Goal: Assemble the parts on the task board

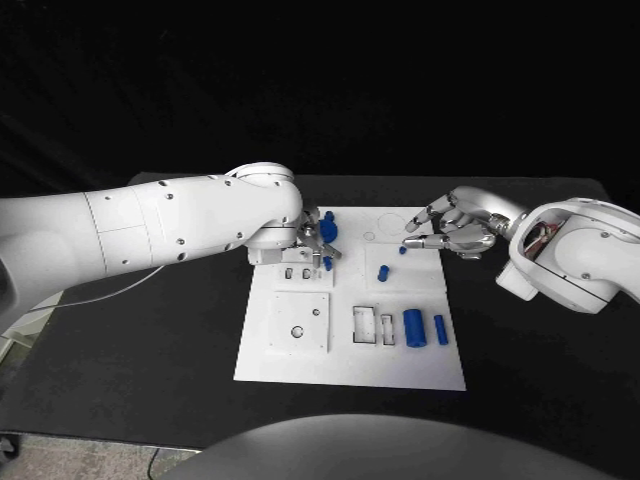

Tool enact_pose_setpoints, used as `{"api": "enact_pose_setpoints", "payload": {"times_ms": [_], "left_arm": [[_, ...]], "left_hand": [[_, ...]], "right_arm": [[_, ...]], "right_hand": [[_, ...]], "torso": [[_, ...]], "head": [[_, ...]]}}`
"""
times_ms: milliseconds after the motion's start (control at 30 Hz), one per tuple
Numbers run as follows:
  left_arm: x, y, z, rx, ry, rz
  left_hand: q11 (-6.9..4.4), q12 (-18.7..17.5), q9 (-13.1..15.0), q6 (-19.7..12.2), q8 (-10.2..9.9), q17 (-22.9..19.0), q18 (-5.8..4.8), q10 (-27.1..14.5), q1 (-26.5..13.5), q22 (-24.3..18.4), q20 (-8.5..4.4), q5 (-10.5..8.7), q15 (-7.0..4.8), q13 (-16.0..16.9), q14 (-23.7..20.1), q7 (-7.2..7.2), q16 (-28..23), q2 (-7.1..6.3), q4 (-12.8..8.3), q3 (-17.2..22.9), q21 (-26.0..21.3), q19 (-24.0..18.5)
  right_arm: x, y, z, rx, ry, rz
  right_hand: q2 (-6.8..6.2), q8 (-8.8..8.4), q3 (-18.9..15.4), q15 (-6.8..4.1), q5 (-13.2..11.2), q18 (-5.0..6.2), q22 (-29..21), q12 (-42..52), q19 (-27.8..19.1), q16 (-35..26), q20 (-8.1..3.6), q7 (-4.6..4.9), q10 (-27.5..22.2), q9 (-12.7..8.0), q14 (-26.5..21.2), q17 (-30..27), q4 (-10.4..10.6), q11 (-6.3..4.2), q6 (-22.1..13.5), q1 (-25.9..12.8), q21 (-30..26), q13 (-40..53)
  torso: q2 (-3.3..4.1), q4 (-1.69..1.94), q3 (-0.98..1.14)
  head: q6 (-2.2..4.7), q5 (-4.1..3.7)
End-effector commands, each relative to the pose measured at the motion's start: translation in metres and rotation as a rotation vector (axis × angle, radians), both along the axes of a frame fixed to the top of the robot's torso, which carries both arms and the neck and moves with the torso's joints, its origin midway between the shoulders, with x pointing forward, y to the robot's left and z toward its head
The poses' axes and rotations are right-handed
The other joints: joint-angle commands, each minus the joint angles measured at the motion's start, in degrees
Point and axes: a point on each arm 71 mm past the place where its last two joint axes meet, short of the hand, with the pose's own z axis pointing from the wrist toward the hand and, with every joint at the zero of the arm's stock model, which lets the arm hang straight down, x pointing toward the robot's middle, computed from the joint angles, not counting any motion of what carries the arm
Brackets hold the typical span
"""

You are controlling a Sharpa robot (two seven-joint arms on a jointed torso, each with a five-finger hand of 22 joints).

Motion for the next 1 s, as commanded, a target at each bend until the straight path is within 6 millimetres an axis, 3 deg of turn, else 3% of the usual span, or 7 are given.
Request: {"api": "enact_pose_setpoints", "payload": {"times_ms": [33,233,1000], "left_arm": [[-0.0009,-0.0028,-0.0012,0.004,0.014,-0.013],[-0.0003,-0.0051,-0.0028,0.006,0.018,-0.016],[0.0032,-0.0058,-0.0092,0.018,0.027,-0.009]], "left_hand": [[-0.02,0.14,0.22,-0.06,-0.38,15.09,0.07,5.99,0.73,8.10,0.38,0.28,0.31,15.07,6.06,0.08,0.14,0.03,-0.19,0.45,-0.30,0.46],[-0.11,0.14,1.59,-0.15,-1.09,15.09,0.15,5.99,2.21,7.83,0.31,3.32,0.24,15.07,6.06,-0.01,0.14,-0.35,-0.87,1.67,-0.57,0.16],[-0.18,0.14,3.00,-0.12,-1.95,15.09,0.35,5.99,3.97,7.16,0.26,4.34,0.19,15.07,6.06,-0.12,0.14,-0.77,-1.88,3.73,-1.08,-0.46]], "right_arm": [[-0.0002,0.0006,-0.0006,-0.001,-0.001,0.009],[-0.0002,0.0006,-0.0015,-0.003,0.005,0.009],[-0.0022,-0.0006,-0.0049,-0.004,0.038,0.009]], "right_hand": [[0.58,0.00,-0.34,0.53,0.31,0.78,4.41,-0.16,-0.26,-0.32,0.29,0.20,1.64,-0.05,0.86,-0.05,0.08,0.30,0.05,-0.18,-0.37,10.09],[0.65,0.04,-0.37,0.55,0.40,0.78,4.42,-0.13,-0.26,-0.31,0.30,0.20,1.67,-0.05,0.85,-0.05,0.09,0.34,0.12,-0.17,-0.40,10.12],[0.85,0.09,-0.39,0.60,0.53,0.82,4.37,-0.22,-0.34,-0.49,0.33,0.22,1.57,-0.06,0.79,-0.22,0.08,0.43,0.20,-0.09,-0.72,10.02]], "torso": [[-0.06,0.04,-0.02],[-0.13,0.04,0.01],[-0.19,0.07,-0.01]], "head": [[0.01,0.04],[0.01,0.09],[0.01,-0.05]]}}
